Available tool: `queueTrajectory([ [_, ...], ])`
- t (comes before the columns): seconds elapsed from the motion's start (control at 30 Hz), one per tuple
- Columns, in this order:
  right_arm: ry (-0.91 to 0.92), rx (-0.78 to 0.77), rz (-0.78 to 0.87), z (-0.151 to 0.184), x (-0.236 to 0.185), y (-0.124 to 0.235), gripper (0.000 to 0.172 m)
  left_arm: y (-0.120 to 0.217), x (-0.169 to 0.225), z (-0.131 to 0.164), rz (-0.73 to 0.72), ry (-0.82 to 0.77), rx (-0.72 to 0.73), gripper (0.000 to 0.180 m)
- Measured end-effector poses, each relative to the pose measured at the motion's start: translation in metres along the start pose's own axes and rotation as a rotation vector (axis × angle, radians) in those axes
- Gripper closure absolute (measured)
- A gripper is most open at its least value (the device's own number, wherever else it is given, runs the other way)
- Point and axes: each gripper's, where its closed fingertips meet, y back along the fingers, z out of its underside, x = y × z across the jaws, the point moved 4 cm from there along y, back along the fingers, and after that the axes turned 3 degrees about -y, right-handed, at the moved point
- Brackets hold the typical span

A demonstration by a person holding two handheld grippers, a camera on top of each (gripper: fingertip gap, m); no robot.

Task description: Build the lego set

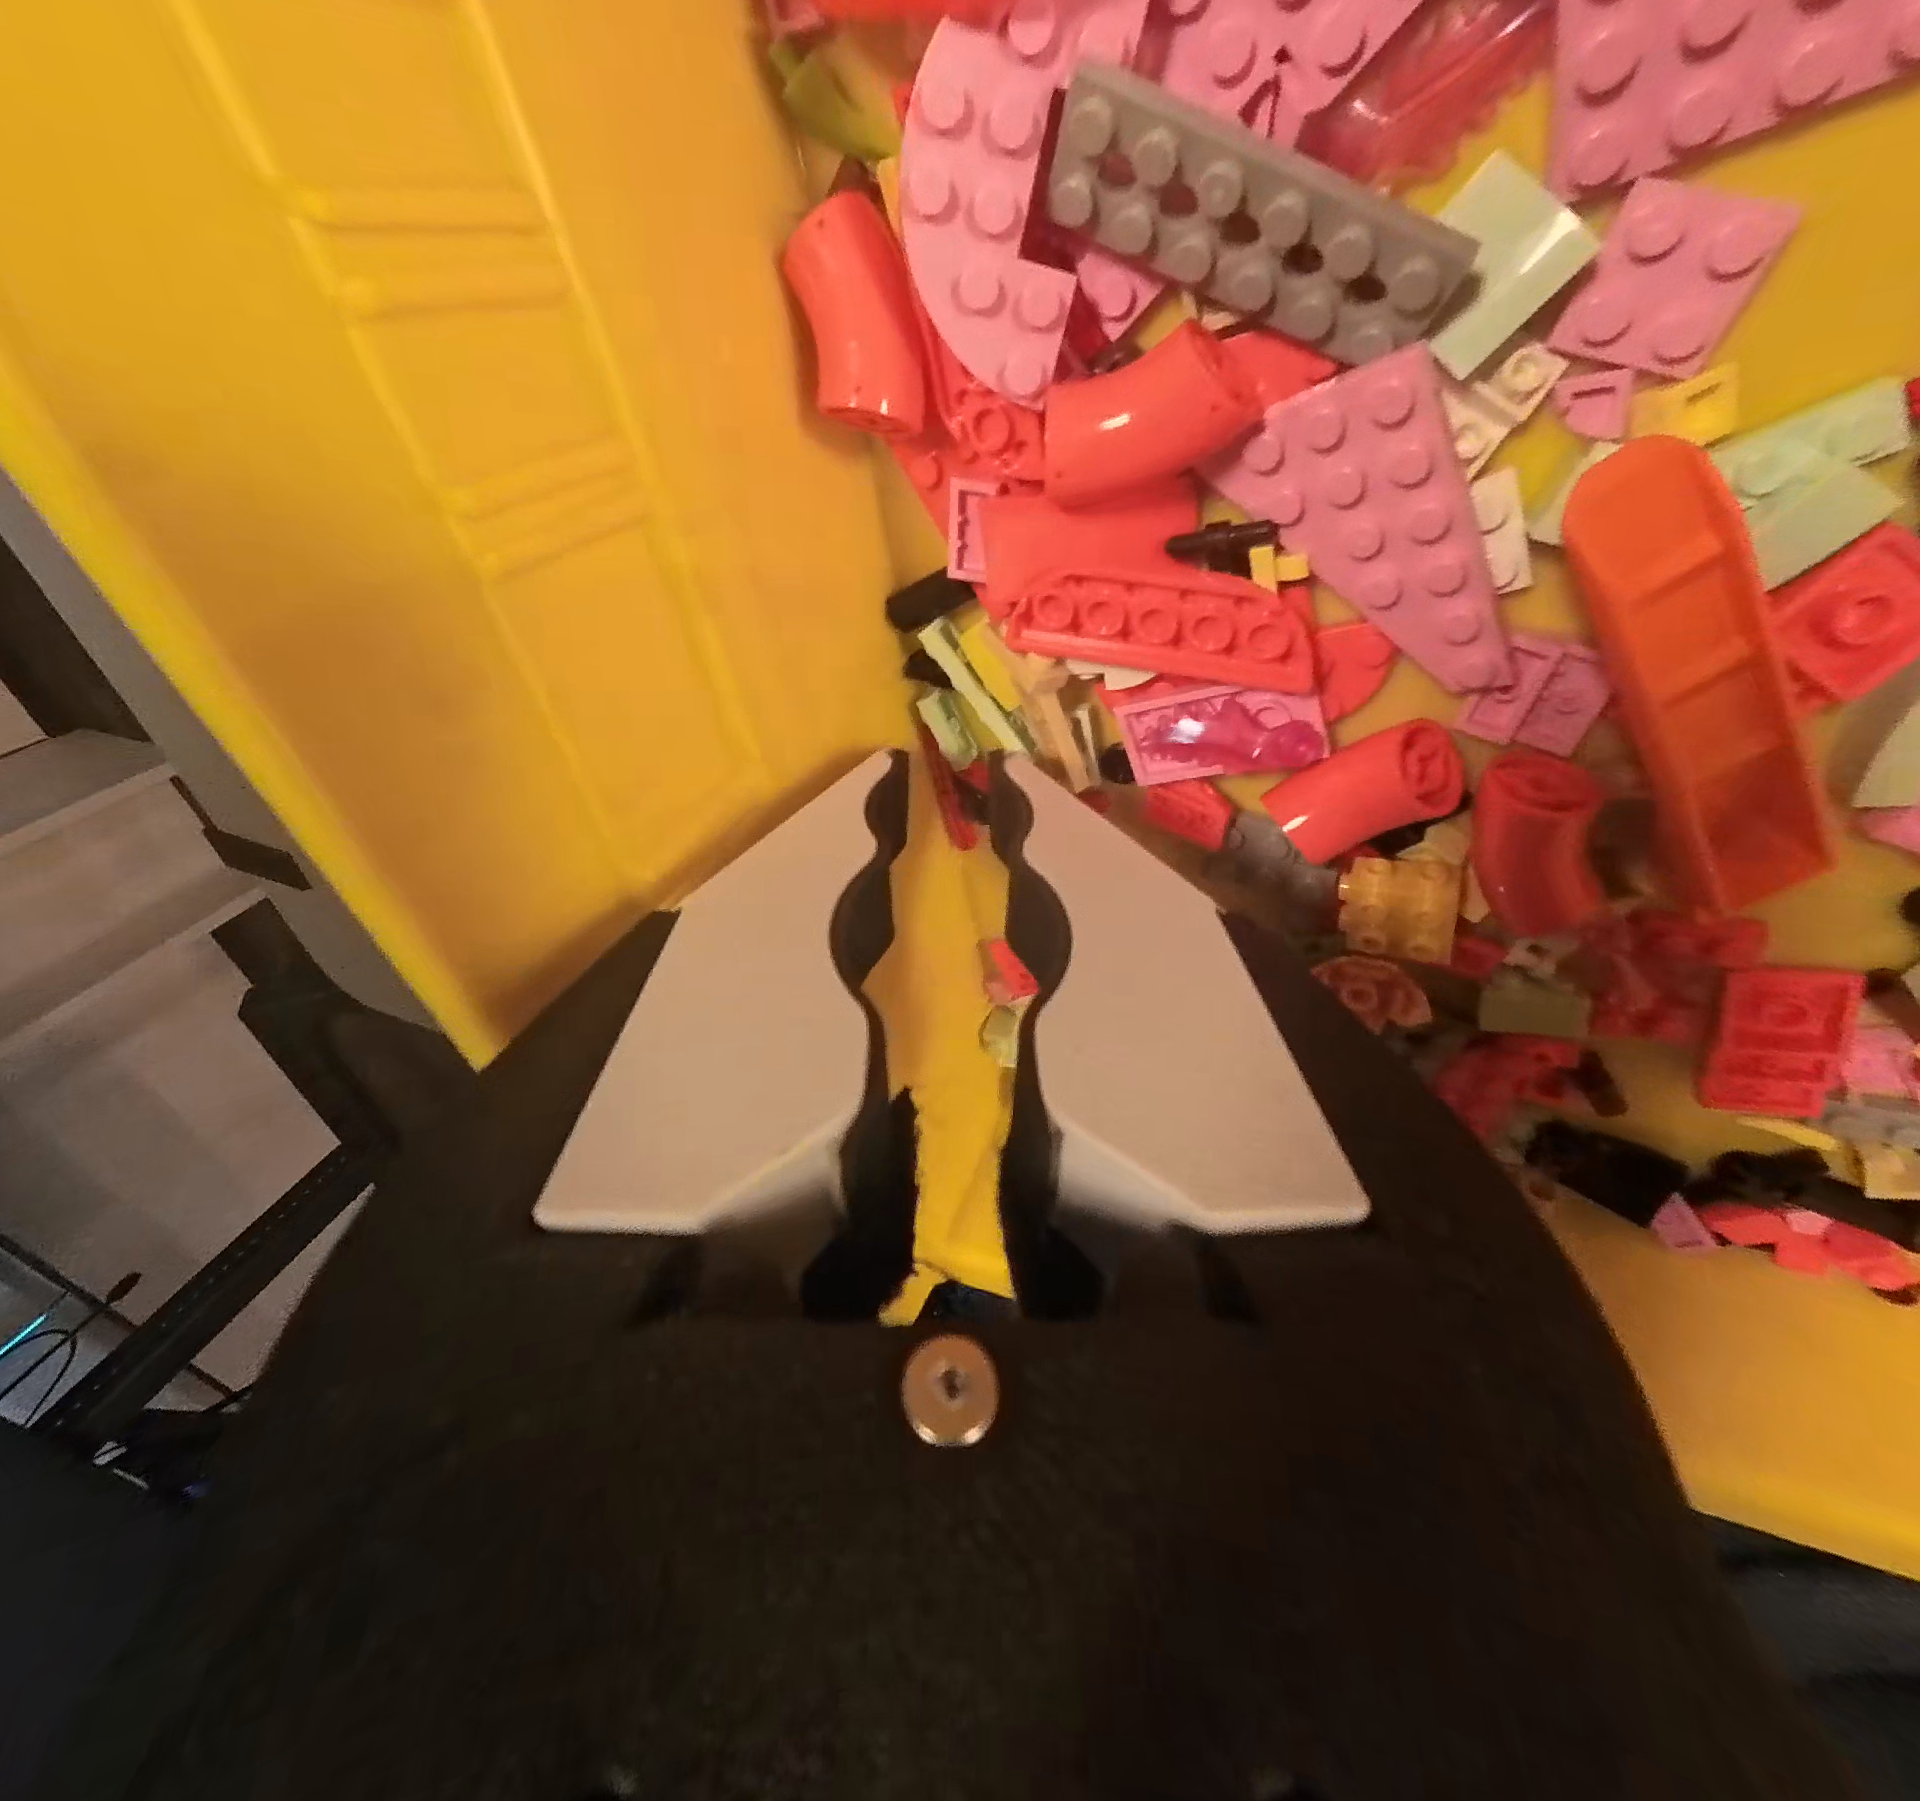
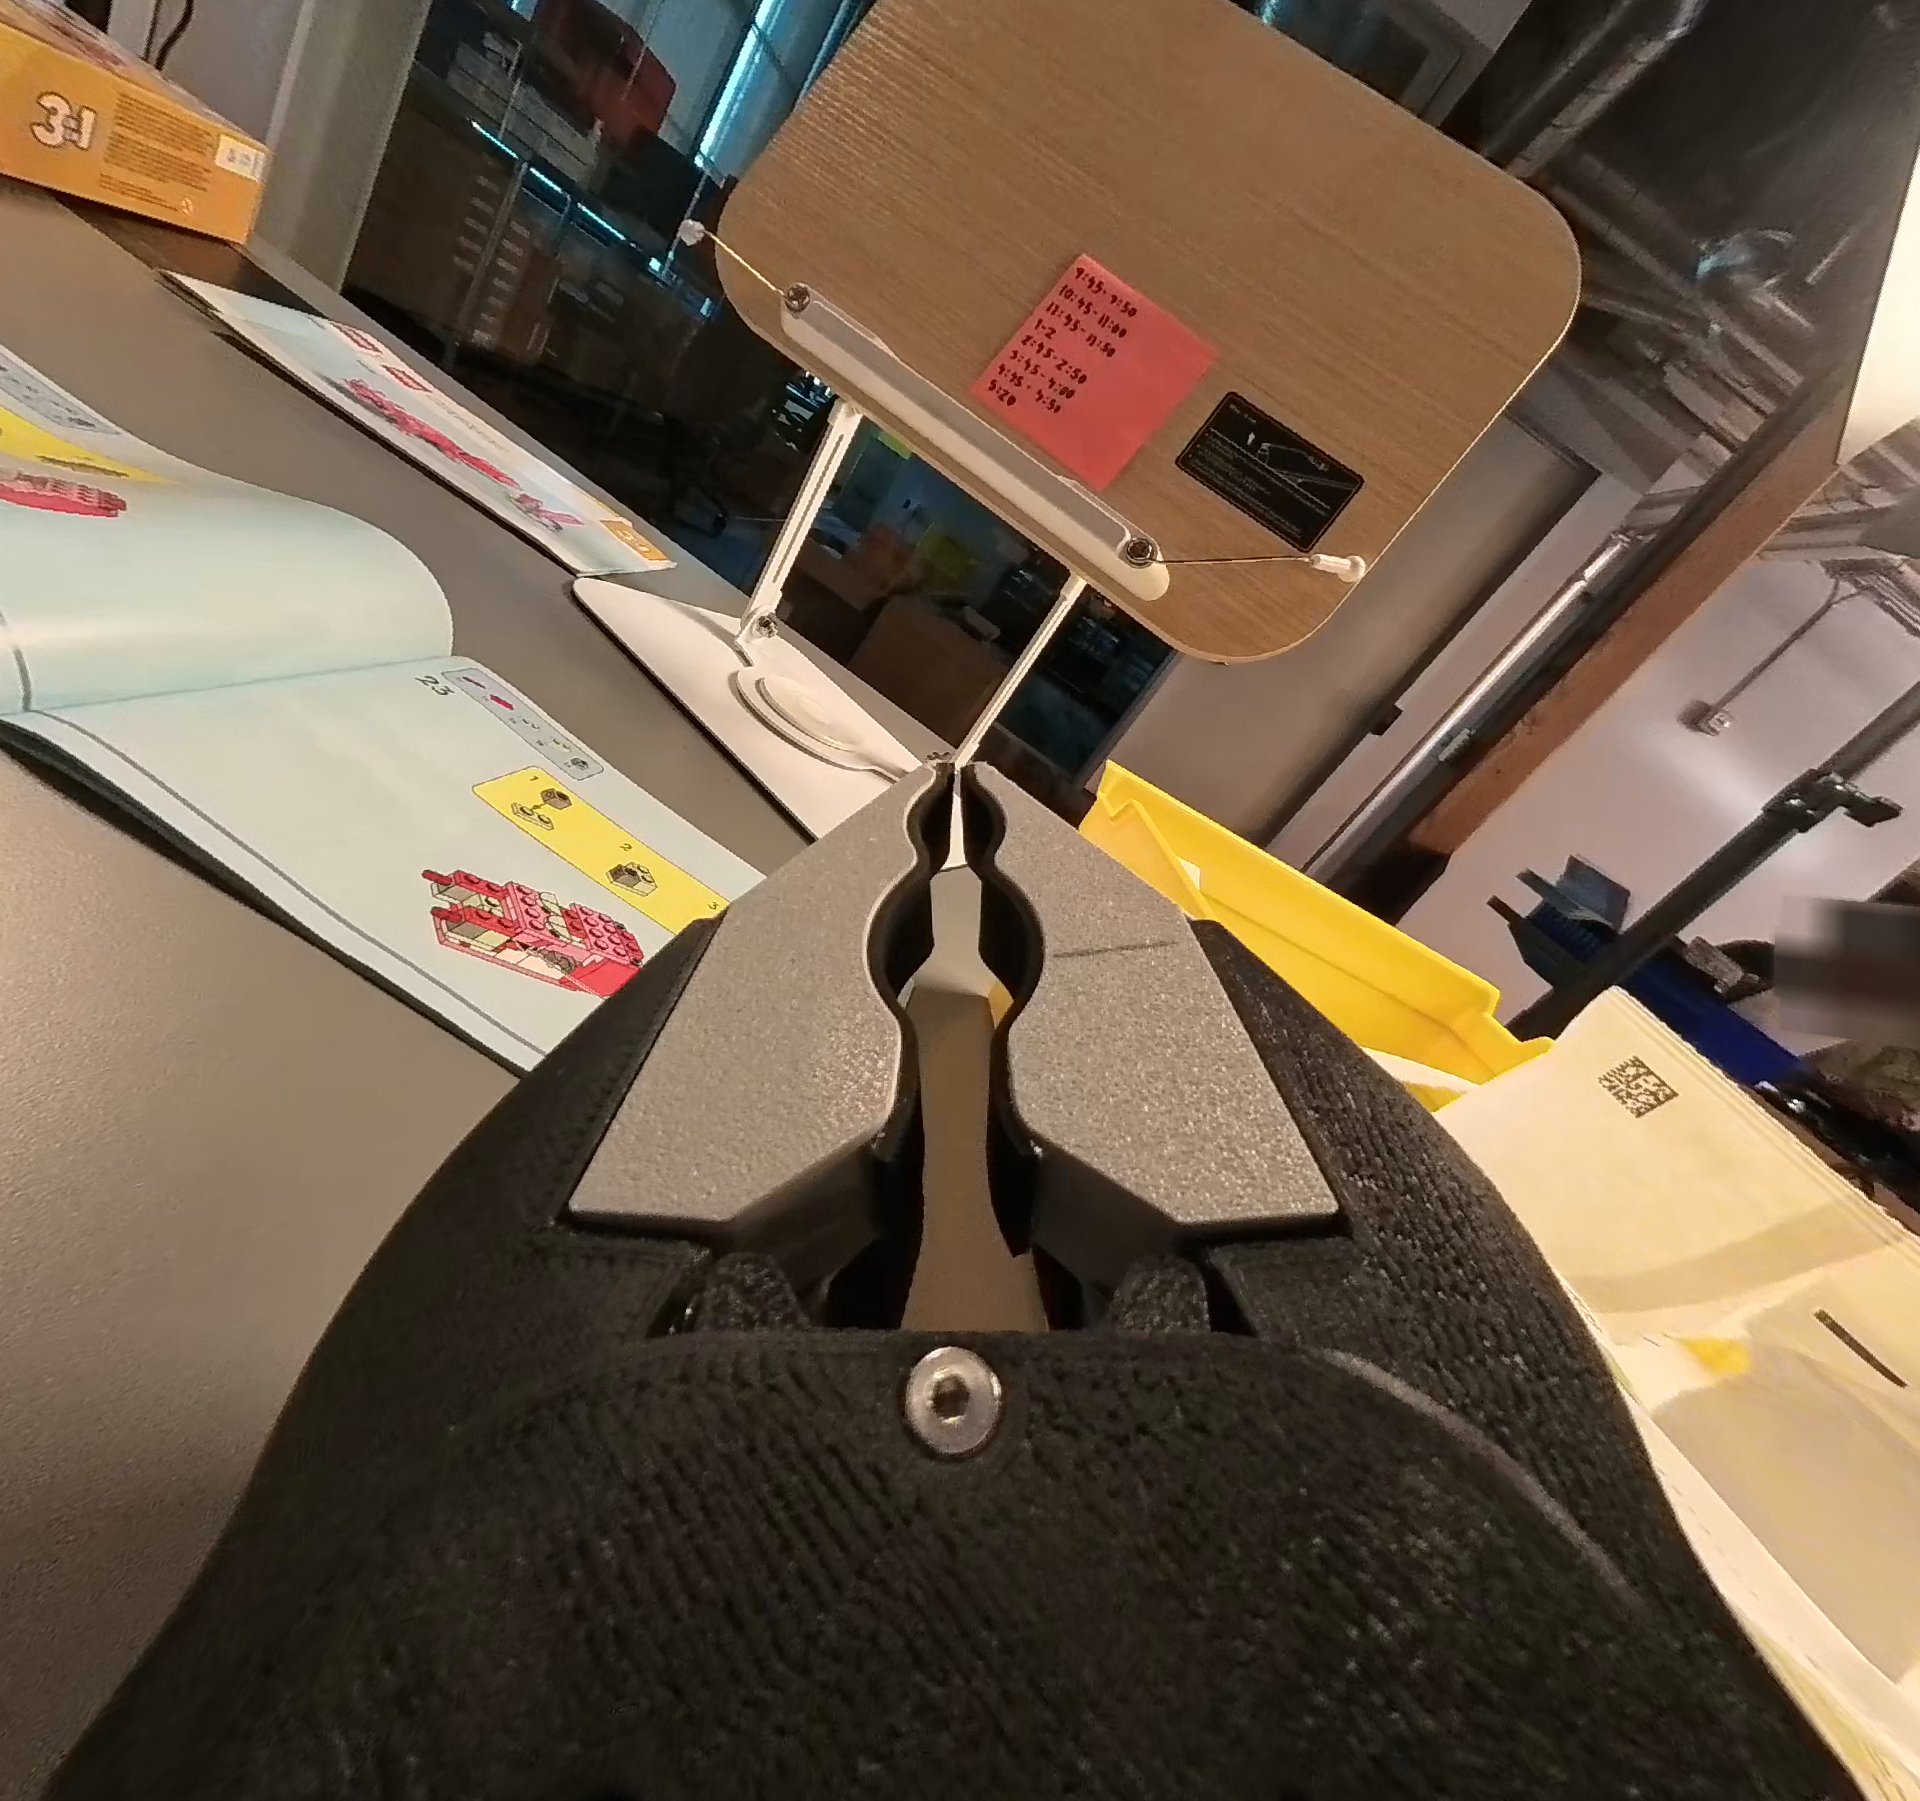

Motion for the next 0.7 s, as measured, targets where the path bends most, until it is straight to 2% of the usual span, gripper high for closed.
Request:
queueTrajectory([
  [0.33,0.001,0.003,-0.003,0.0,0.0,0.0,0.172,-0.004,-0.001,-0.004,0.071,0.056,0.005,0.177],
  [0.57,0.005,0.004,-0.009,-0.001,-0.001,0.0,0.172,-0.005,0.002,-0.005,0.099,0.062,-0.001,0.17],
  [0.7,0.006,0.004,-0.009,-0.001,-0.001,0.0,0.172,-0.001,0.015,-0.006,0.248,0.079,0.032,0.172],
])
